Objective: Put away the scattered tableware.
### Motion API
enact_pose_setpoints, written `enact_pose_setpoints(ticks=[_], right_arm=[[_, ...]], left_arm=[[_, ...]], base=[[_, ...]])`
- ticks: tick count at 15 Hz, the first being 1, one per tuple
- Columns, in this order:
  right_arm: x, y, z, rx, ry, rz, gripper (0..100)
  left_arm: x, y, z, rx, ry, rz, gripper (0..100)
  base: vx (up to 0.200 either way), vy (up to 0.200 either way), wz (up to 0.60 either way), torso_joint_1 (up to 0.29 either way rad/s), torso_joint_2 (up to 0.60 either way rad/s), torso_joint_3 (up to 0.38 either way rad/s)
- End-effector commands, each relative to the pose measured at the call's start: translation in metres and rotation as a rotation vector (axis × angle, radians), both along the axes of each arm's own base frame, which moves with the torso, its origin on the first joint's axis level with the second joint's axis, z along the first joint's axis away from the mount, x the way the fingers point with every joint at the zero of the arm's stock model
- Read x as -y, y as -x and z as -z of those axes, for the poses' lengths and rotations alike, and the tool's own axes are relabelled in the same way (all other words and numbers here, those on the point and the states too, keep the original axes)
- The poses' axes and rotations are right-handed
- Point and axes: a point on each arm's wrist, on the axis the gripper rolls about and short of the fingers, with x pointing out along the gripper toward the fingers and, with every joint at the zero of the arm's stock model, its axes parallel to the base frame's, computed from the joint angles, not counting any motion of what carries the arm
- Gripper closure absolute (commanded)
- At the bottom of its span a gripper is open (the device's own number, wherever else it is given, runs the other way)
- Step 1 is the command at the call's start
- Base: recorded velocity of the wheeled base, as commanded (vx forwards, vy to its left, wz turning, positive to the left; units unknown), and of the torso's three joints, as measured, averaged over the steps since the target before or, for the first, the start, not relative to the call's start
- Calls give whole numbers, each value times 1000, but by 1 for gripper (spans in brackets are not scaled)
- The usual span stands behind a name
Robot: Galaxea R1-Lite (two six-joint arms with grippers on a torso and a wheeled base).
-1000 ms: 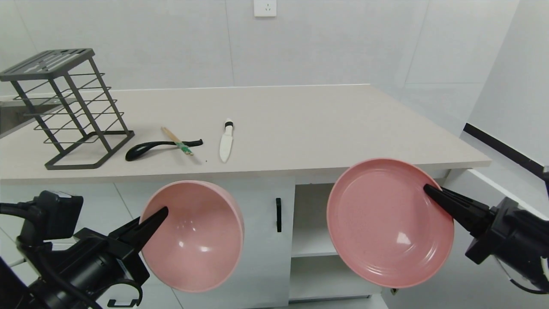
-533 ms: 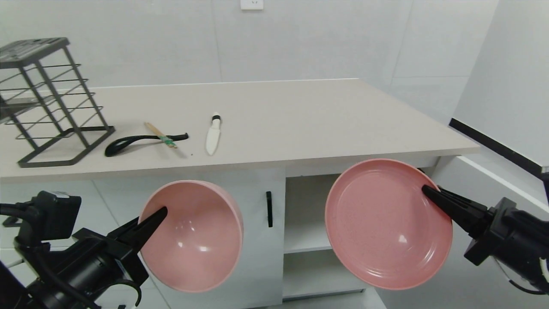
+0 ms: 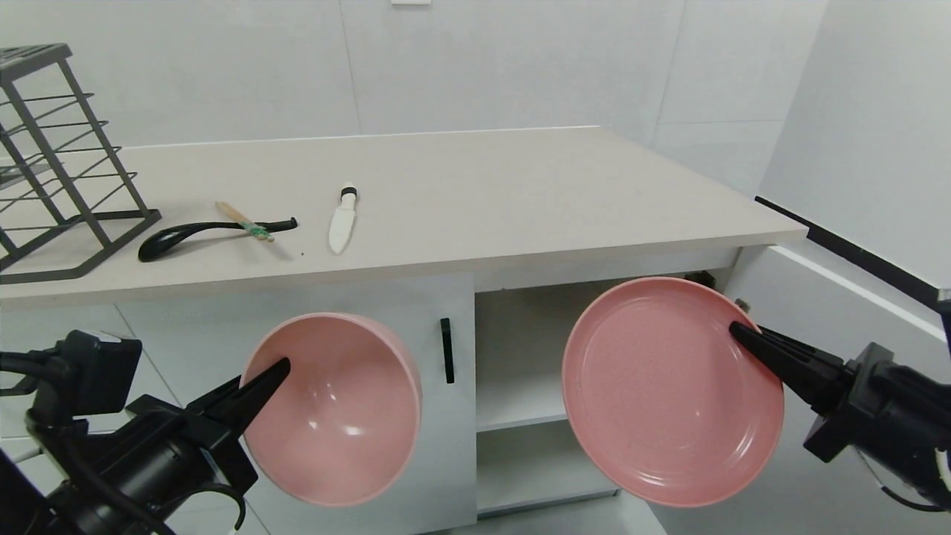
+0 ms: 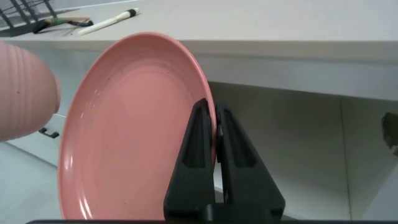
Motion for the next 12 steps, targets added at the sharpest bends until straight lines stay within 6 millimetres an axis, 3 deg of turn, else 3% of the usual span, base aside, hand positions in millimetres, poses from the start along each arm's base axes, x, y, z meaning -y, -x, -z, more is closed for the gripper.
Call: enact_pose_setpoints(ticks=[1,5,12], right_arm=[[0,0,0,-1,0,-1,100],[0,0,0,-1,0,-1,100],[-1,-4,5,-29,9,16,100]], left_arm=[[0,0,0,-2,-1,2,100],[0,0,0,-2,-1,0,100],[0,0,6,-46,-29,2,100]], base=[[0,0,0,-222,276,115],[0,0,0,-196,276,118],[0,0,0,-15,118,23]])
